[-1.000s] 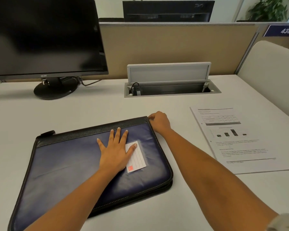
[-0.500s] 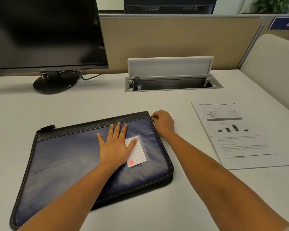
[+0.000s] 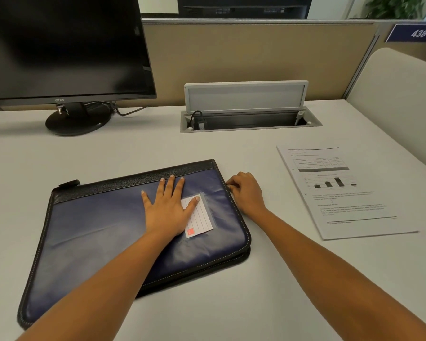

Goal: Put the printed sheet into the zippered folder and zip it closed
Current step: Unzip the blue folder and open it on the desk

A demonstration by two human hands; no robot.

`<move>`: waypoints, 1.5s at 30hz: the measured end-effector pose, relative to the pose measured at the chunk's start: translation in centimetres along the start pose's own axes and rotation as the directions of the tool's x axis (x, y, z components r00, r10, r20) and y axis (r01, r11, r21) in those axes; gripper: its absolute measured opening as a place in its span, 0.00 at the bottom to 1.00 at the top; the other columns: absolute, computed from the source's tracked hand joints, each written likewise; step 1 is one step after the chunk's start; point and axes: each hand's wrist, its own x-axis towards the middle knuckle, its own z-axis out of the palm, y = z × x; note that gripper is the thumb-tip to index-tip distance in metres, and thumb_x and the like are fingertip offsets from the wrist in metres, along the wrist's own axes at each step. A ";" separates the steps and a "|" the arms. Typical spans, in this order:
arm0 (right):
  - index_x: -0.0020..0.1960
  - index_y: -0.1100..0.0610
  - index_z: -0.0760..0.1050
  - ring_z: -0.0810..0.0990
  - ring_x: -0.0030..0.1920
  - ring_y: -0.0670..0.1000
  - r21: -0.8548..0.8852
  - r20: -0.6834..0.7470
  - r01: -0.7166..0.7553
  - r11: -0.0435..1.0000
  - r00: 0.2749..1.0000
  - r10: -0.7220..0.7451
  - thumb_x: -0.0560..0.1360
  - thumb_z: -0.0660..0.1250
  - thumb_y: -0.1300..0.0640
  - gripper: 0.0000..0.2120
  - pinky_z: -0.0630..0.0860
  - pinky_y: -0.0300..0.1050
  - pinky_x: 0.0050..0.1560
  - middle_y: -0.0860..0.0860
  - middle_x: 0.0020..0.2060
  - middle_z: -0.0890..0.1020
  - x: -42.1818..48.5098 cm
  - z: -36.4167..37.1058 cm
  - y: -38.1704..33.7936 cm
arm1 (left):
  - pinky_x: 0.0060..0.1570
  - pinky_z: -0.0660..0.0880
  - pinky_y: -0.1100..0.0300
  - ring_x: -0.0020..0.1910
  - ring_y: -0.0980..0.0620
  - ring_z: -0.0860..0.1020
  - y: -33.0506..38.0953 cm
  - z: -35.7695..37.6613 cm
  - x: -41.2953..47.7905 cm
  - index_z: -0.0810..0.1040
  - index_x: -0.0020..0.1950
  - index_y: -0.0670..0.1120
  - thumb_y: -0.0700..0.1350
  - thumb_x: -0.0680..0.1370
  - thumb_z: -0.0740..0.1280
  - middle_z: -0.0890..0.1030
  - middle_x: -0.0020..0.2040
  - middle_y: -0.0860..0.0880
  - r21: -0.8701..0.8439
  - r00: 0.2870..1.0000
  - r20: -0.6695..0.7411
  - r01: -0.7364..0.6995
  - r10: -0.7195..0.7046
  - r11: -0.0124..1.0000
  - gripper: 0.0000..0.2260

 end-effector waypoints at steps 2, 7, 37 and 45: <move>0.48 0.61 0.79 0.73 0.49 0.52 0.003 0.003 0.006 1.000 1.000 -0.006 0.75 0.62 0.63 0.08 0.64 0.38 0.43 0.57 0.45 0.80 -0.7 -0.3 0.1 | 0.70 0.42 0.36 0.76 0.51 0.44 0.0 0.0 0.0 0.44 0.75 0.55 0.65 0.76 0.45 0.46 0.77 0.52 -0.005 1.000 0.000 0.002 -0.002 1.000 0.30; 0.48 0.62 0.79 0.72 0.48 0.51 0.009 0.005 0.012 1.000 1.000 -0.012 0.75 0.63 0.63 0.07 0.63 0.36 0.42 0.57 0.44 0.81 -2.7 -1.1 0.2 | 0.70 0.42 0.36 0.76 0.51 0.44 0.0 -0.1 -0.1 0.45 0.75 0.55 0.65 0.76 0.45 0.46 0.77 0.52 0.000 1.000 0.002 0.001 -0.001 1.000 0.30; 0.52 0.55 0.81 0.71 0.43 0.48 0.069 0.043 -0.069 0.995 0.997 0.066 0.74 0.65 0.59 0.09 0.65 0.39 0.43 0.56 0.42 0.80 -11.5 -4.0 0.3 | 0.73 0.42 0.44 0.76 0.49 0.48 -0.5 -0.6 -5.4 0.54 0.75 0.48 0.59 0.78 0.52 0.52 0.77 0.48 -0.104 0.979 0.008 -0.201 0.203 0.974 0.28; 0.49 0.59 0.82 0.75 0.43 0.51 0.124 -0.007 -0.137 0.983 0.990 0.139 0.73 0.66 0.61 0.08 0.69 0.41 0.46 0.58 0.46 0.82 -11.5 -4.0 -0.5 | 0.70 0.40 0.38 0.75 0.45 0.41 -1.6 -1.8 -9.3 0.43 0.75 0.50 0.76 0.63 0.47 0.43 0.77 0.48 0.064 0.898 0.233 -0.398 0.374 0.915 0.48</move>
